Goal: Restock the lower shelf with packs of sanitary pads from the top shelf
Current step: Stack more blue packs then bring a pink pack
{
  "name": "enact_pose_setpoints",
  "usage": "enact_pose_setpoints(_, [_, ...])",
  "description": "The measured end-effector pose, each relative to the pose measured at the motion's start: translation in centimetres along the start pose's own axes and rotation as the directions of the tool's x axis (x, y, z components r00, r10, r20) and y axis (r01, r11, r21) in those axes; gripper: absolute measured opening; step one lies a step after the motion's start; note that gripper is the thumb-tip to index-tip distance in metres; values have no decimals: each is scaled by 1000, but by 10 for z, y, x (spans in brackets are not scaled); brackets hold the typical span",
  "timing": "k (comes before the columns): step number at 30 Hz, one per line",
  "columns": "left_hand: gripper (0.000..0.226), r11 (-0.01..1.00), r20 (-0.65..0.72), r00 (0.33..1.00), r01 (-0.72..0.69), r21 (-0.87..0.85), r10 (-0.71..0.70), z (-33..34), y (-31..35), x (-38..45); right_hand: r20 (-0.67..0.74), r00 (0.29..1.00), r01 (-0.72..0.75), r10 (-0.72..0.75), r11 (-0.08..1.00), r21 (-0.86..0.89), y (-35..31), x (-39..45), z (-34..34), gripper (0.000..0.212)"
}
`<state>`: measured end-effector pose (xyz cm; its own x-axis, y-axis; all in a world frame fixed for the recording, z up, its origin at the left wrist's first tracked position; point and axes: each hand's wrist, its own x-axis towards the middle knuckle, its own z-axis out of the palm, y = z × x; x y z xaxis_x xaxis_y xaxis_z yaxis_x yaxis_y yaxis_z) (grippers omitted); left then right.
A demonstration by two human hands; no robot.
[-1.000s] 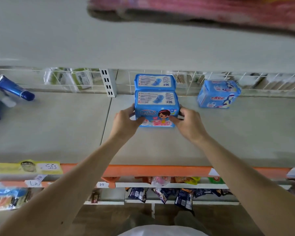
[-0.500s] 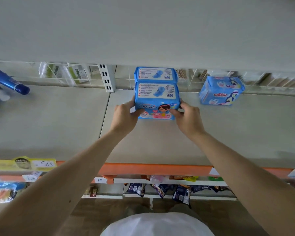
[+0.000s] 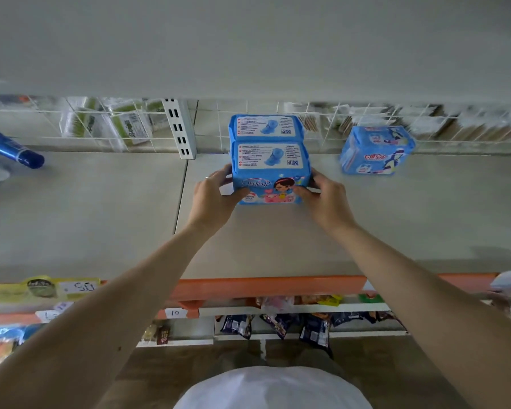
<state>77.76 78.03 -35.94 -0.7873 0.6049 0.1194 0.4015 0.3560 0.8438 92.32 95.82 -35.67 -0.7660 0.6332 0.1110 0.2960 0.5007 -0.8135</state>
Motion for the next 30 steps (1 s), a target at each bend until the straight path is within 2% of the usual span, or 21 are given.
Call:
enact_pose_setpoints(2, [59, 1000, -2, 1000, 8, 3, -8, -1, -2, -4, 15, 1000, -7, 7, 1000, -4, 0, -6, -1, 50])
enact_pose_setpoints(6, [77, 998, -22, 999, 45, 50, -44, -2, -2, -20, 29, 999, -22, 25, 995, -101, -3, -20, -3, 84])
enact_pose_setpoints(8, [79, 994, -58, 998, 27, 105, -21, -3, 0, -29, 32, 998, -46, 49, 992, -114, -6, -27, -4, 93])
enact_pose_setpoints(11, [76, 984, -79, 996, -14, 177, 29, -2, 5, -43, 37, 998, -38, 43, 989, -146, -5, -37, -6, 90])
enact_pose_setpoints(21, [77, 962, -96, 988, -94, 256, 122, 14, 27, -83, 93, 992, 101, -84, 975, -196, -2, -70, -24, 84])
enact_pose_setpoints(30, [74, 879, -62, 975, -162, 448, 212, 62, 86, -136, 136, 968, 243, -212, 928, -281, 19, -121, -95, 84])
